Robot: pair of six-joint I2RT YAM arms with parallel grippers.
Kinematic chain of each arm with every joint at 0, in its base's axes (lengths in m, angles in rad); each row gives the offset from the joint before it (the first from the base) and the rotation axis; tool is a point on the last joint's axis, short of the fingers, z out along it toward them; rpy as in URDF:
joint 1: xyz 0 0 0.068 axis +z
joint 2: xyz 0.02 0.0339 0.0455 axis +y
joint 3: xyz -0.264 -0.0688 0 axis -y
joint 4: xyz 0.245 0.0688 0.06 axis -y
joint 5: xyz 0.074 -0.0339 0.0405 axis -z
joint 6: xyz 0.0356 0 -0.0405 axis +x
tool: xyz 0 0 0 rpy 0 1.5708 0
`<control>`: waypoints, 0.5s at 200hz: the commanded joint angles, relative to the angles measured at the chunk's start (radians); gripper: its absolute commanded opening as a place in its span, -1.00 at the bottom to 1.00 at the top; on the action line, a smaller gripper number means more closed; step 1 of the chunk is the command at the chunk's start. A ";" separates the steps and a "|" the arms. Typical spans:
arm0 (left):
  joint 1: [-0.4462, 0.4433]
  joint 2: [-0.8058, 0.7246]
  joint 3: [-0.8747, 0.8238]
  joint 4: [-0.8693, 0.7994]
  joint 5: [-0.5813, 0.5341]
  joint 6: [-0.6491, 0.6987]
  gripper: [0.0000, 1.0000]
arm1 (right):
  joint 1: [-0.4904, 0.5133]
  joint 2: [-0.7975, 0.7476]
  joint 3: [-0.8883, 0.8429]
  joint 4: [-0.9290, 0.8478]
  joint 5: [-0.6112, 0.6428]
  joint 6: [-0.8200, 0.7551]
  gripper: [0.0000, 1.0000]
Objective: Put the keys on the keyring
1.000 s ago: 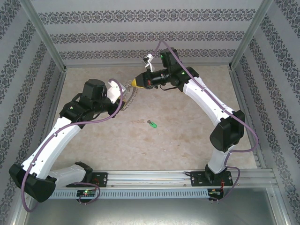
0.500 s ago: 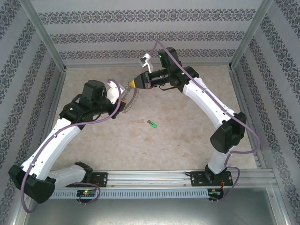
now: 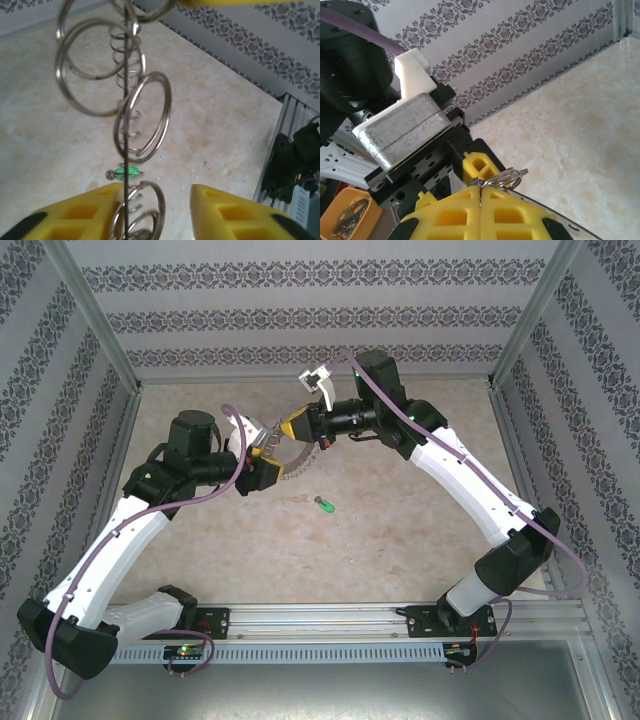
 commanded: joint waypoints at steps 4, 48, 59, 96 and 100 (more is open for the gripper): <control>0.023 -0.025 -0.011 0.061 0.091 -0.053 0.02 | 0.001 -0.030 -0.009 0.052 -0.031 -0.053 -1.00; 0.062 -0.058 -0.019 0.067 0.113 -0.092 0.15 | -0.015 -0.042 -0.015 0.044 -0.049 -0.071 -1.00; 0.075 -0.069 -0.011 0.055 0.117 -0.092 0.18 | -0.018 -0.042 -0.013 0.042 -0.056 -0.075 -1.00; 0.115 -0.094 0.019 0.029 0.112 -0.086 0.27 | -0.025 -0.037 -0.001 0.029 -0.079 -0.086 -1.00; 0.119 -0.096 0.020 0.031 0.114 -0.091 0.27 | -0.025 -0.035 0.002 0.028 -0.082 -0.087 -1.00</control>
